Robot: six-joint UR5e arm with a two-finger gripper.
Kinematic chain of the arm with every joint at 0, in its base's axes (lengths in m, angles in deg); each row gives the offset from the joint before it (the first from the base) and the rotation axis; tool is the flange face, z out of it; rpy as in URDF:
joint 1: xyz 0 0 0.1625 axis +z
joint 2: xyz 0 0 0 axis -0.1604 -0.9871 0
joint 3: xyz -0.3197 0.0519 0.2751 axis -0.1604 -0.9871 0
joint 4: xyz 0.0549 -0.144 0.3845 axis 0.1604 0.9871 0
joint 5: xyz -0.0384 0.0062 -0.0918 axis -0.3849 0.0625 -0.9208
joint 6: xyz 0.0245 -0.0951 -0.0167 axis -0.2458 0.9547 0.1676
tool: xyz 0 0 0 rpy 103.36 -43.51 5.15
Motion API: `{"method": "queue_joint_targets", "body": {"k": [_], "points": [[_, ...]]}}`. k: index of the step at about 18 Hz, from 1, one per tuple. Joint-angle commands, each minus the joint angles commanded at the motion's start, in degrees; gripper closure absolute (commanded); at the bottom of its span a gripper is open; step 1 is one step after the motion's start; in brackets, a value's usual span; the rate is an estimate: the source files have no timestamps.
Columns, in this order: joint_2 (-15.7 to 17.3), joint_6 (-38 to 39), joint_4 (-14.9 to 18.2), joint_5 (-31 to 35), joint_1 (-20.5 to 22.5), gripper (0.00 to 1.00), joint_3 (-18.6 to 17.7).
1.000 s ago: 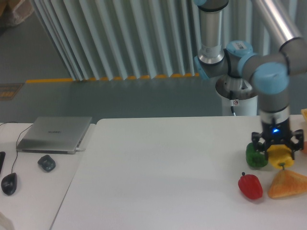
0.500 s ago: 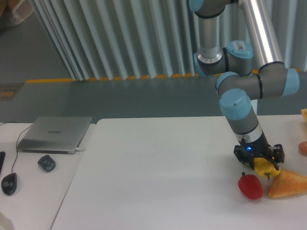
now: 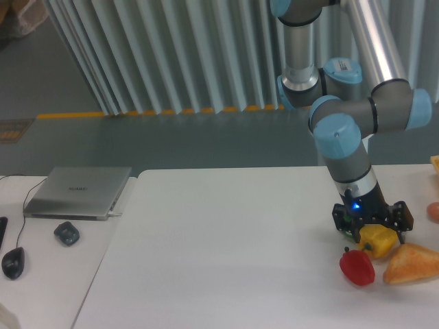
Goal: Place the yellow pepper on the table
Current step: 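Open the gripper and lift it off the yellow pepper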
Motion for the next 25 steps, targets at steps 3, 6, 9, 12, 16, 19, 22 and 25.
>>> {"method": "queue_joint_targets", "body": {"k": [3, 6, 9, 12, 16, 19, 22, 25], "points": [[0.2, -14.6, 3.3, -5.8, 2.5, 0.0, 4.0], [0.6, -31.4, 7.3, -9.4, 3.9, 0.0, 5.5], [0.8, -40.9, 10.5, -11.7, 5.5, 0.0, 6.5], [-0.2, -54.1, 12.0, -9.4, 5.9, 0.0, 6.2], [-0.5, -64.3, 13.5, -7.1, 7.0, 0.0, 4.1], [-0.6, -67.9, 14.3, -6.2, 7.7, 0.0, 3.4], [-0.6, -67.9, 14.2, -6.2, 7.7, 0.0, 2.4], [-0.7, -67.8, 14.2, -6.6, 7.7, 0.0, 2.4]]}}
